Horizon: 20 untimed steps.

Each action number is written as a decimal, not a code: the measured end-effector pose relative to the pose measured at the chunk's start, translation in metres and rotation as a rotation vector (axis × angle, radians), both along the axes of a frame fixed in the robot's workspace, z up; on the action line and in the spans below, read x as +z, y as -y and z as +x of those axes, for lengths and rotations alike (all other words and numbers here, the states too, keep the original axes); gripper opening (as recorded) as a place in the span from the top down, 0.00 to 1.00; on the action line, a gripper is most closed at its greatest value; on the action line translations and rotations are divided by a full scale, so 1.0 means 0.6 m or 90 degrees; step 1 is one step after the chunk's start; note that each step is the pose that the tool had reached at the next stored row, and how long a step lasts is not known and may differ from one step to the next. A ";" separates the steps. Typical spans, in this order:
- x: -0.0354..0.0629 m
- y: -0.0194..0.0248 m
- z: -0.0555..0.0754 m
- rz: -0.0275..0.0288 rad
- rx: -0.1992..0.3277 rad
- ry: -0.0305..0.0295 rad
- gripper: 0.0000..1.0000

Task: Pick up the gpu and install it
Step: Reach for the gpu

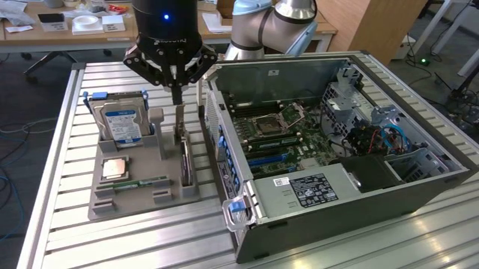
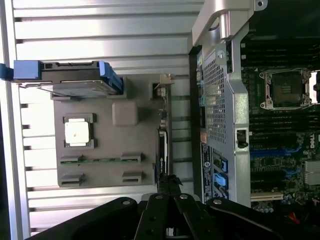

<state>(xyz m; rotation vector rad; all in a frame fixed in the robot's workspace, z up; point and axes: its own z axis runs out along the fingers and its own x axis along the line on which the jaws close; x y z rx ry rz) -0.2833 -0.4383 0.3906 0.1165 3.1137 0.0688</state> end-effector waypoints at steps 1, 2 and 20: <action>0.000 0.0016 0.000 0.0000 0.000 0.0000 0.89; 0.000 0.0031 -0.001 0.0000 0.000 0.0000 0.89; -0.001 0.0120 0.003 -0.0088 0.000 0.0000 0.89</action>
